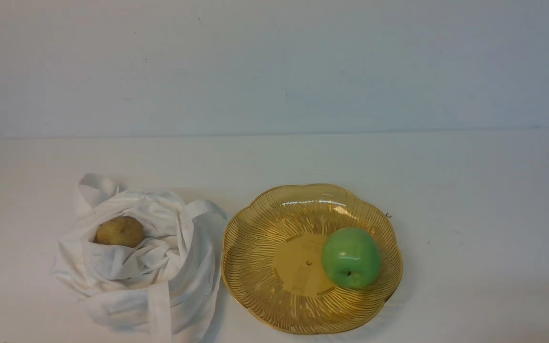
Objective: Take the fruit out of the cloth bag on the white table and place them on a plate.
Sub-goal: 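Reach into the cloth bag and grasp the kiwi with the left gripper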
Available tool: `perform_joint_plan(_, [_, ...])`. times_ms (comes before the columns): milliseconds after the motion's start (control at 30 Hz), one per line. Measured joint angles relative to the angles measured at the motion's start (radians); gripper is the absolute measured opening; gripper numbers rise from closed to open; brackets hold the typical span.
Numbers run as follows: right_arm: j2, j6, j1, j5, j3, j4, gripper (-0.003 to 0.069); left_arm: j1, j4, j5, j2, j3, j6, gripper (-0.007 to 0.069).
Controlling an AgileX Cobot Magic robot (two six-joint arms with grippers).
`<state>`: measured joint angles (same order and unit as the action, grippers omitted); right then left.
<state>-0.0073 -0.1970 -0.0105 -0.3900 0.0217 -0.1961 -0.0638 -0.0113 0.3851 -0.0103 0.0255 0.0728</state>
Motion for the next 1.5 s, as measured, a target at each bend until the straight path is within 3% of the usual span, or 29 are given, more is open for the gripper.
perform_joint_plan(1267, [0.000, 0.000, 0.000, 0.000, 0.000, 0.000, -0.0013, 0.000, 0.000, -0.008, 0.000, 0.001, 0.000, -0.0008])
perform_joint_plan(1400, [0.000, 0.000, 0.000, 0.000, 0.000, 0.000, -0.0013, 0.000, 0.051, -0.142, 0.000, 0.003, -0.019, -0.0008])
perform_joint_plan(1500, [0.000, 0.000, 0.000, 0.000, 0.000, 0.000, -0.0013, 0.000, 0.186, -0.276, 0.000, 0.003, -0.098, -0.0008])
